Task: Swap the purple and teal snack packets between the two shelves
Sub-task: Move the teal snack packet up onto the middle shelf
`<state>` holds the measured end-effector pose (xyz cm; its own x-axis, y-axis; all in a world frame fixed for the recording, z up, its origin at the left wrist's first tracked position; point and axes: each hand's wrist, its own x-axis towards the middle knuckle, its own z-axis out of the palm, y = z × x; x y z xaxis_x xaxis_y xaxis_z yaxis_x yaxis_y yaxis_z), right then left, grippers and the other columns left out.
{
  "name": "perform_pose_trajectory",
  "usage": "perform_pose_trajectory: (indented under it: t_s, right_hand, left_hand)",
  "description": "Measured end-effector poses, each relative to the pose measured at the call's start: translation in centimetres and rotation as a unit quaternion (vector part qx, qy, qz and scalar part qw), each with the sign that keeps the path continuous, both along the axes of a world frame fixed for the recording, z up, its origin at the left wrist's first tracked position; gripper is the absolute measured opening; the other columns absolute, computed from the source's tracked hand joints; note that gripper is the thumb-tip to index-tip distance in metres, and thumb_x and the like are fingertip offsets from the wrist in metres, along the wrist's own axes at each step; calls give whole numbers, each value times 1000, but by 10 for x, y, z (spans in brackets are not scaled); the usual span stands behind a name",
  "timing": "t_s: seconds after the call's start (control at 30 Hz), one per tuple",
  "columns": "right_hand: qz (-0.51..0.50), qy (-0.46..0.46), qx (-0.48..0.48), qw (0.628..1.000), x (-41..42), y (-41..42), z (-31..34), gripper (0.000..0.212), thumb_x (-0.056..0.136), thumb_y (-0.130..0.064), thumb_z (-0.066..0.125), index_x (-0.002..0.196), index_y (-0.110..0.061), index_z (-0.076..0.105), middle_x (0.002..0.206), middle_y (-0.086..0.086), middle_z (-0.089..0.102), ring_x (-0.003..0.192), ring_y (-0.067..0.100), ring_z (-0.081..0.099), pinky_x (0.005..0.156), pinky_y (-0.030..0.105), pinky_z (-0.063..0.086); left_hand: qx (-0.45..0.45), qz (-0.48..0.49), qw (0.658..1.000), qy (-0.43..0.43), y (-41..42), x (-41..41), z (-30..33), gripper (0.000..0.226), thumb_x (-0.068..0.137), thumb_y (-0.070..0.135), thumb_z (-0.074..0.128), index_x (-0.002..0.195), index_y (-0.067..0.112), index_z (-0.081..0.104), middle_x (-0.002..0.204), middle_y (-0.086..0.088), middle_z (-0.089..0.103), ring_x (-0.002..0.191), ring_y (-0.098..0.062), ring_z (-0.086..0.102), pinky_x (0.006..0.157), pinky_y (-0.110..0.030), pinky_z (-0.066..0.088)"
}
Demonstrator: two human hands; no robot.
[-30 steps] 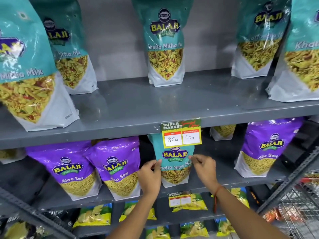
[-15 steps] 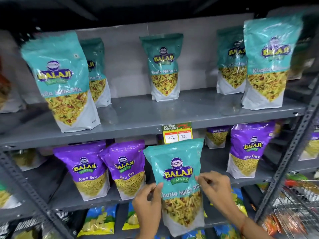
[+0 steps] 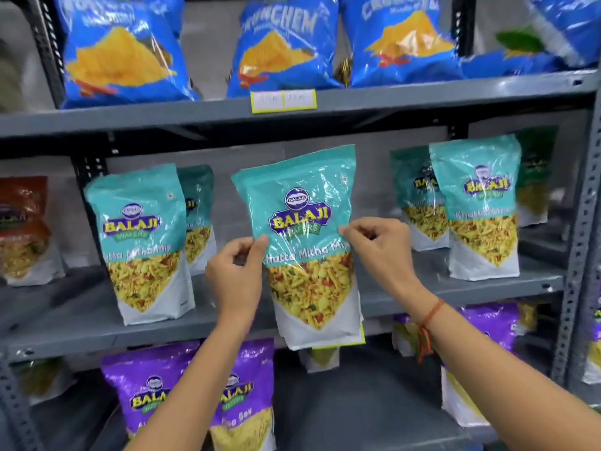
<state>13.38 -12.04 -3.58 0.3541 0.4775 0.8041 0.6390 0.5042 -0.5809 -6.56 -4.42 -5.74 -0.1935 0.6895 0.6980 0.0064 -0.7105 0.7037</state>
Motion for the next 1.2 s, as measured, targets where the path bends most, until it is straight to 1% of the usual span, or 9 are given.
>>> perform_pose_trajectory:
  t_s: [0.13, 0.3, 0.4, 0.53, 0.67, 0.77, 0.9, 1.07, 1.2]
  right_hand:
    - [8, 19, 12, 1000, 7, 42, 15, 39, 84, -21, 70, 53, 1, 60, 50, 23, 53, 50, 9, 37, 52, 27, 34]
    - [12, 60, -7, 998, 18, 88, 5, 45, 84, -23, 71, 54, 6, 54, 48, 6, 39, 51, 11, 32, 53, 29, 30]
    - [15, 67, -19, 997, 26, 106, -7, 43, 84, -26, 71, 60, 7, 59, 49, 8, 42, 53, 12, 33, 55, 30, 31]
    - [33, 85, -21, 996, 30, 112, -19, 31, 87, -30, 71, 75, -1, 74, 71, 22, 74, 69, 38, 69, 60, 42, 53]
    - [72, 117, -55, 989, 29, 105, -22, 21, 88, -36, 70, 88, -17, 78, 86, 0, 80, 84, 14, 75, 69, 31, 54]
    - [119, 136, -164, 970, 38, 102, -36, 70, 71, -58, 76, 129, -23, 58, 118, -7, 69, 106, 12, 67, 87, 26, 51]
    - [157, -14, -353, 922, 49, 101, -64, 120, 56, -59, 86, 152, -32, 19, 145, -12, 49, 126, 12, 55, 107, 34, 46]
    - [141, -84, -369, 915, 39, 96, -66, 89, 63, -41, 89, 139, -26, 44, 132, -10, 62, 117, 9, 60, 99, 27, 50]
    - [143, -69, -351, 923, 45, 95, -66, 84, 61, -39, 90, 133, -26, 51, 128, -9, 66, 115, 8, 62, 101, 31, 51]
  left_hand:
    - [-7, 19, 1000, -10, 32, 12, 31, 15, 81, 29, 74, 69, 32, 66, 66, 8, 67, 61, -5, 58, 62, -24, 46]
    - [-27, 65, 997, 28, 63, 25, 33, 13, 81, 29, 74, 76, 17, 74, 64, 9, 66, 61, -1, 57, 58, -20, 41]
    - [-39, 65, 997, 35, 80, 29, 24, 15, 79, 32, 75, 77, 17, 75, 67, 3, 70, 65, -11, 63, 65, -29, 49]
    - [-22, 62, 997, 41, 87, 32, 17, 8, 79, 34, 76, 75, 30, 71, 67, 12, 68, 66, -5, 63, 72, -36, 56]
    - [-38, -1, 998, 45, 91, 26, 11, 9, 76, 42, 76, 75, 36, 69, 75, 9, 72, 70, -12, 67, 77, -41, 58]
    - [-92, -57, 987, 120, 99, 11, -7, 45, 61, 66, 73, 96, 38, 67, 92, 8, 74, 87, -14, 70, 83, -33, 56]
    - [-178, -91, 911, 361, 99, -5, -39, 85, 46, 70, 80, 120, 43, 48, 112, 12, 68, 100, -6, 66, 91, -31, 52]
    - [-178, -87, 891, 408, 98, 1, -50, 63, 48, 53, 88, 101, 37, 58, 103, 14, 74, 85, 11, 67, 75, -13, 53]
    - [-179, -81, 901, 387, 99, 12, -50, 68, 43, 53, 89, 103, 30, 63, 97, 13, 76, 84, 2, 70, 83, -30, 58]
